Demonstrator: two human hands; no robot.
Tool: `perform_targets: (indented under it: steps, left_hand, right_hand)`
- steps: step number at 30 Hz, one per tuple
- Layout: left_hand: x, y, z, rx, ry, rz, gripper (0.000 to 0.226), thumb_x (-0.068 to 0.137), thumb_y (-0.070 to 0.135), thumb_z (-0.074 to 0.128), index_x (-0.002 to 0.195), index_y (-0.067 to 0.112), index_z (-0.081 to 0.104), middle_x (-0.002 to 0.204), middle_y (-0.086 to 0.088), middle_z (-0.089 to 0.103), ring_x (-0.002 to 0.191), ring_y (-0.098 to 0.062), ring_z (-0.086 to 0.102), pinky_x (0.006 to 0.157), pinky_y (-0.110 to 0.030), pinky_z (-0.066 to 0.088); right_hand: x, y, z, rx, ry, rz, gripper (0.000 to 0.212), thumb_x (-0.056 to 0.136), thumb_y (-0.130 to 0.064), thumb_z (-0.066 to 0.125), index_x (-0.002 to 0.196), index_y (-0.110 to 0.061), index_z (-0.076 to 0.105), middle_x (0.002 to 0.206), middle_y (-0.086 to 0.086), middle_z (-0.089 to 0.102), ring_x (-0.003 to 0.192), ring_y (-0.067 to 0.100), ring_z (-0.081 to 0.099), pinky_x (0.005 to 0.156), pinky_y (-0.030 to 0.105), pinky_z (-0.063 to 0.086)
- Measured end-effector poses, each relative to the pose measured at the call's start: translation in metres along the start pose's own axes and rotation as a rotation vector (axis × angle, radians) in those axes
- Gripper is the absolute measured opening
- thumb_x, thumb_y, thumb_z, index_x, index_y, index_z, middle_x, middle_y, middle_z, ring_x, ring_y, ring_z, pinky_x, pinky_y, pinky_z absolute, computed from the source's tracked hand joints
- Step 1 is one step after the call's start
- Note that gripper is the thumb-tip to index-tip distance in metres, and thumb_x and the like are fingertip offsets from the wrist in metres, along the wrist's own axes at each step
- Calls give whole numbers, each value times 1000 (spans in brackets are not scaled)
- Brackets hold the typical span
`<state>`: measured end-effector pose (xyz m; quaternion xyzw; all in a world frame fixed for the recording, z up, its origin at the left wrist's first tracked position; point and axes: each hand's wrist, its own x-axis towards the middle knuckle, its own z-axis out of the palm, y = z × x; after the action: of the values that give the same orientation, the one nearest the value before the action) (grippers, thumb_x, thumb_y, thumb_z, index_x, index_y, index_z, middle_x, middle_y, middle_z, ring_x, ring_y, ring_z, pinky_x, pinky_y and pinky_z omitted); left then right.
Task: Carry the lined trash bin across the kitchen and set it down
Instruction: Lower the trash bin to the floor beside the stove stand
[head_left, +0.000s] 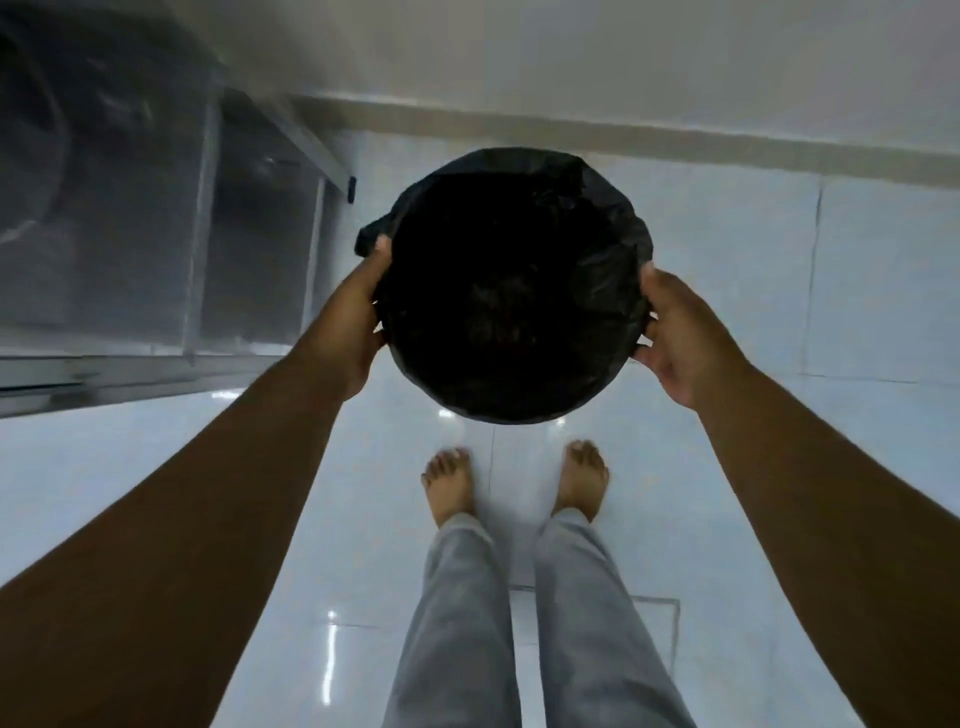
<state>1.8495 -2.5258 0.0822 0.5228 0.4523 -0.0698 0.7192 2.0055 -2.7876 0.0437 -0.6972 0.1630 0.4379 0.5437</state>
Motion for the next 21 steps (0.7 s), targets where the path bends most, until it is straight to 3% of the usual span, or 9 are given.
perform_targets:
  steps: [3,7,13,15,16,17,19,20,21]
  left_hand:
    - [55,-47,-7,-9,14,-47,62,104,57,36,158,29,44,158,0,53,145,-25,49,120,-48,39]
    - [104,-97,4,-8,17,-101,62,103,59,36,158,30,44,158,-1,52,145,-26,49,120,-51,39]
    - [148,-145,-14,82,61,-186,62,105,57,28,159,29,41,154,1,53,149,-29,44,109,-43,40]
    - [146,-166,-15,65,110,-430,54,112,30,23,158,7,40,150,-20,51,151,-42,38,114,-49,35]
    - [140,-197,-24,-59,-23,-613,49,111,11,22,154,-6,36,150,-33,47,148,-50,37,115,-53,32]
    - [144,-275,-22,24,-56,-648,43,107,4,28,149,-5,35,144,-38,48,141,-53,43,109,-54,34]
    - [151,-453,-11,308,40,-488,36,92,7,55,122,10,35,120,-28,59,114,-49,62,87,-48,40]
    - [169,-475,-16,344,118,-365,39,87,10,61,115,15,35,115,-21,58,107,-46,65,82,-46,40]
    - [190,-447,-29,240,69,-327,39,88,20,61,116,21,34,118,-17,57,111,-43,65,84,-45,40]
  right_hand:
    - [51,42,8,-6,-19,40,59,107,-53,50,157,-22,53,160,3,59,147,29,57,123,58,44]
    - [106,95,-1,-8,19,90,57,108,-51,51,156,-21,54,156,2,62,143,26,60,121,55,46]
    - [143,144,6,-41,2,136,57,109,-52,48,158,-24,53,158,3,61,145,28,59,120,55,47]
    - [153,149,10,-46,-1,124,56,111,-50,46,159,-24,52,158,3,61,145,28,58,121,55,47]
    - [158,149,10,-47,0,115,56,111,-51,46,160,-24,51,159,3,60,146,28,58,121,55,47]
    - [158,148,11,-44,-1,117,57,111,-51,45,160,-24,50,160,3,60,147,28,57,122,55,46]
    - [154,146,11,-49,9,125,58,112,-52,42,161,-24,49,162,3,58,148,27,56,123,54,45]
    - [151,146,11,-49,19,128,58,112,-52,40,162,-24,49,163,3,57,149,27,55,123,53,44]
    - [148,148,11,-49,42,133,59,112,-53,39,162,-24,48,164,4,55,150,27,53,124,52,43]
